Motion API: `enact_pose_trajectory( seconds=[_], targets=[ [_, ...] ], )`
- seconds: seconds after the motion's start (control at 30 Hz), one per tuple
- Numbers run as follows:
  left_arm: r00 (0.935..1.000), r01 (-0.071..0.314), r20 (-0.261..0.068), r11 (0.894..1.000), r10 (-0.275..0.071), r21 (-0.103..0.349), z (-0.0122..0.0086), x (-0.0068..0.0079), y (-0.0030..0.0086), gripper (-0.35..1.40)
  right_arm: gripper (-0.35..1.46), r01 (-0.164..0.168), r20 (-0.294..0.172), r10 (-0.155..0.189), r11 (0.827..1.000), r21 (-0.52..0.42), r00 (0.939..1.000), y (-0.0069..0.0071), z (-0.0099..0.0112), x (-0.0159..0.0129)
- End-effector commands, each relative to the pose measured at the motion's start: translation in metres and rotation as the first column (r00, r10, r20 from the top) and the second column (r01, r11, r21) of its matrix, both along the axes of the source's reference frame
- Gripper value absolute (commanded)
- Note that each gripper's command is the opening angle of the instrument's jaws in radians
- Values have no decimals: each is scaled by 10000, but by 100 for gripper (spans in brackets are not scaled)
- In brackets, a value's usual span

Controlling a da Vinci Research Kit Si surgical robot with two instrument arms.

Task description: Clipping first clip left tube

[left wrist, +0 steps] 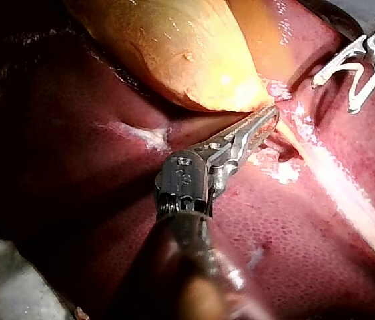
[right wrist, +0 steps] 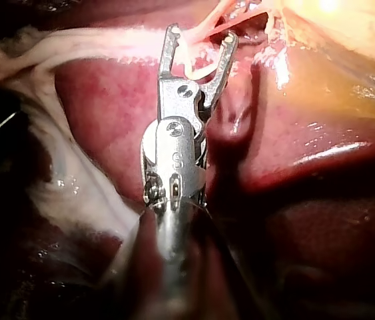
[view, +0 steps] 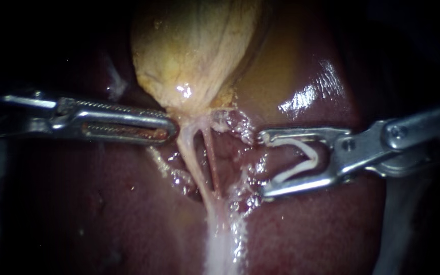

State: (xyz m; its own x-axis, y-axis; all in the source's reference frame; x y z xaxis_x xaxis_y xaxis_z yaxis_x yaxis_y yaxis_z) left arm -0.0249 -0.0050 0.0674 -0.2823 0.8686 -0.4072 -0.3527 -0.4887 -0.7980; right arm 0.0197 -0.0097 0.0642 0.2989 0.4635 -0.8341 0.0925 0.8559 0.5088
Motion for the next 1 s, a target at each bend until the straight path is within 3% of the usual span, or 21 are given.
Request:
enact_pose_trajectory(
  seconds=[0.03,0.27,0.77,1.0],
  targets=[
    [10000,2,-1,10000,-2,2,0,-1,0,-35,49,26,2,-26,10000,37,10000,-2,3,4],
    [10000,12,-7,10000,-12,2,-1,-3,0,-35,49,118,-75,-117,9998,178,9999,-20,22,33],
    [10000,20,-12,10000,-20,2,-4,-6,-2,-35,50,297,-32,-296,9983,507,9996,-39,57,69],
    [10000,27,-16,10000,-27,2,-4,-8,-2,-35,50,624,124,-635,9952,751,9979,-59,73,87]
  ],
)
